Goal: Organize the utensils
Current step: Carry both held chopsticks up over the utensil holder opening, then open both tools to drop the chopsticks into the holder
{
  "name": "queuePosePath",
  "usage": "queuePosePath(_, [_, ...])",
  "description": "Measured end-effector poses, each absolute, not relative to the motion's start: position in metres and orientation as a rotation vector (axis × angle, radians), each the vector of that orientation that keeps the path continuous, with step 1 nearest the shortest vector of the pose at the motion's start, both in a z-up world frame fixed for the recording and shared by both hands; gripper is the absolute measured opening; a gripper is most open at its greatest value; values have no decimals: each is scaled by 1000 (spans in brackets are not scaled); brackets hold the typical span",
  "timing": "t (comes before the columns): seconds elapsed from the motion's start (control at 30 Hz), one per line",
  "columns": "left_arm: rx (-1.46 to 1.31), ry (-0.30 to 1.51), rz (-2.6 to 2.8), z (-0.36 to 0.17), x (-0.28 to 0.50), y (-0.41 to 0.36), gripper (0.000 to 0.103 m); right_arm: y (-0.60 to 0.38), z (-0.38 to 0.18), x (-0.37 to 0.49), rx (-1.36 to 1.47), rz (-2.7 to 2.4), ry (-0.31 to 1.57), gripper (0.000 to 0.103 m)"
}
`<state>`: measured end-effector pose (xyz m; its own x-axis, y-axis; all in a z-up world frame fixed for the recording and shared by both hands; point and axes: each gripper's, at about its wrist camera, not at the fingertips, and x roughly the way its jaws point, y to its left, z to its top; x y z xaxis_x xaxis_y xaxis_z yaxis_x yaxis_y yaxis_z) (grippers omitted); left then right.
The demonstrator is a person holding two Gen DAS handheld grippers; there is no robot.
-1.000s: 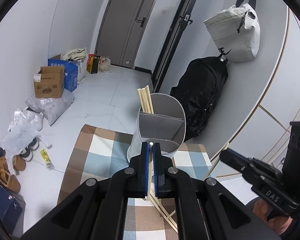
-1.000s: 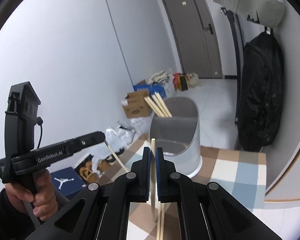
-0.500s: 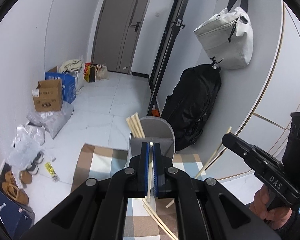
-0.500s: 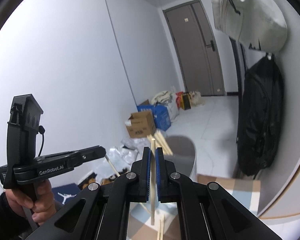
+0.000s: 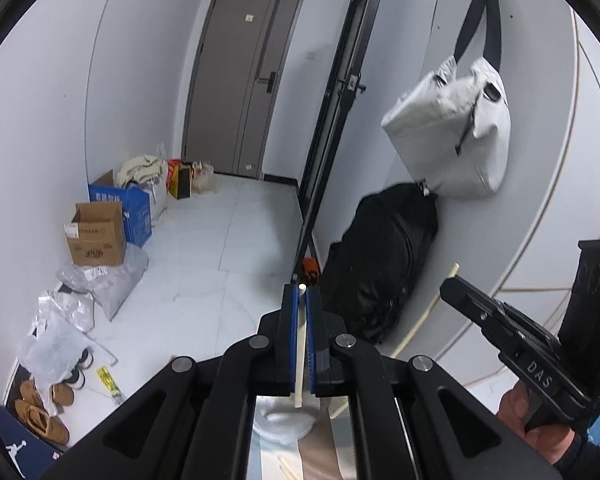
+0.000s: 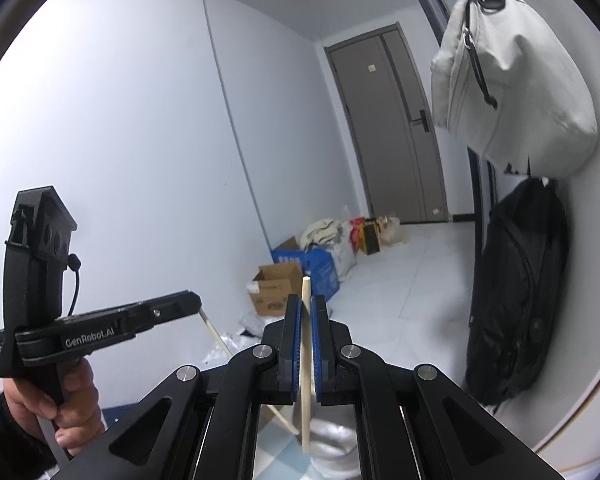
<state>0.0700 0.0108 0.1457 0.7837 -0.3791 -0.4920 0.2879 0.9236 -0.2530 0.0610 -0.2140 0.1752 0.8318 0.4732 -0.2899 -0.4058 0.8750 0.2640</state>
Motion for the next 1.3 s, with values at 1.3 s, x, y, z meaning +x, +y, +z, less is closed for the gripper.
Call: queuePosePath(1.3, [-126,715,-414,79,159,-16,0,-189,124,154,47,456,428,4])
